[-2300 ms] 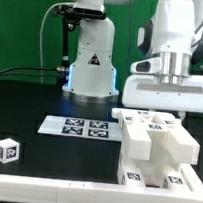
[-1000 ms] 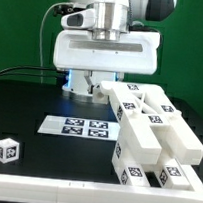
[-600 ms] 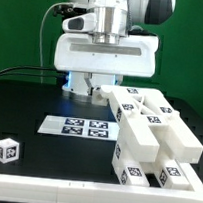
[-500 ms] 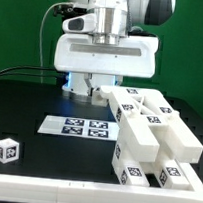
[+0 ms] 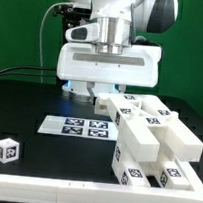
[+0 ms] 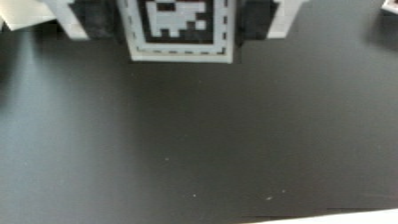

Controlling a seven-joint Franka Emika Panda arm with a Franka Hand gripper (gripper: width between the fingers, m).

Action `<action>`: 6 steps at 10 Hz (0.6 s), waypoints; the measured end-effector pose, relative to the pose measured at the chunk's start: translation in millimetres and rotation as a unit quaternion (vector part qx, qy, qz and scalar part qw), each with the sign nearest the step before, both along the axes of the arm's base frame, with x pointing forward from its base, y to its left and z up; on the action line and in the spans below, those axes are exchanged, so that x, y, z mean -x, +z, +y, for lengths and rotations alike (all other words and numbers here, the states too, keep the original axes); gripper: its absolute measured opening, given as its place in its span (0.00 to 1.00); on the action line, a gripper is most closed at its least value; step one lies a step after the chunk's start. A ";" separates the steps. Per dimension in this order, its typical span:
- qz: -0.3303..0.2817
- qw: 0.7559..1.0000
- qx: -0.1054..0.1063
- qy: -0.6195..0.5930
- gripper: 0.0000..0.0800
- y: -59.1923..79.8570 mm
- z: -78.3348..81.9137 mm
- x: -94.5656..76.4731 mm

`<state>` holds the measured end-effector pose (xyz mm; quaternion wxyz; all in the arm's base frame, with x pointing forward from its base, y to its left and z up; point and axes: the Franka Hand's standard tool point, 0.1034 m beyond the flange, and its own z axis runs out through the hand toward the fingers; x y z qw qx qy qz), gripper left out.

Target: Assemble chair

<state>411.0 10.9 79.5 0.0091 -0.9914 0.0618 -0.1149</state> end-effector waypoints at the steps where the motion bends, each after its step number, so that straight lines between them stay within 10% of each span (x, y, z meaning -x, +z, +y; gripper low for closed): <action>1: 0.005 1.000 0.000 0.001 0.36 -4.2 1.1 1.5; 6: 0.027 1.000 -0.002 -0.003 0.36 -11.2 -22.4 4.1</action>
Offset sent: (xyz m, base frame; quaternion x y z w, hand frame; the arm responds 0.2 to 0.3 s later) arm -0.0043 0.0046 0.0007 0.0224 -0.0098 0.0171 0.9996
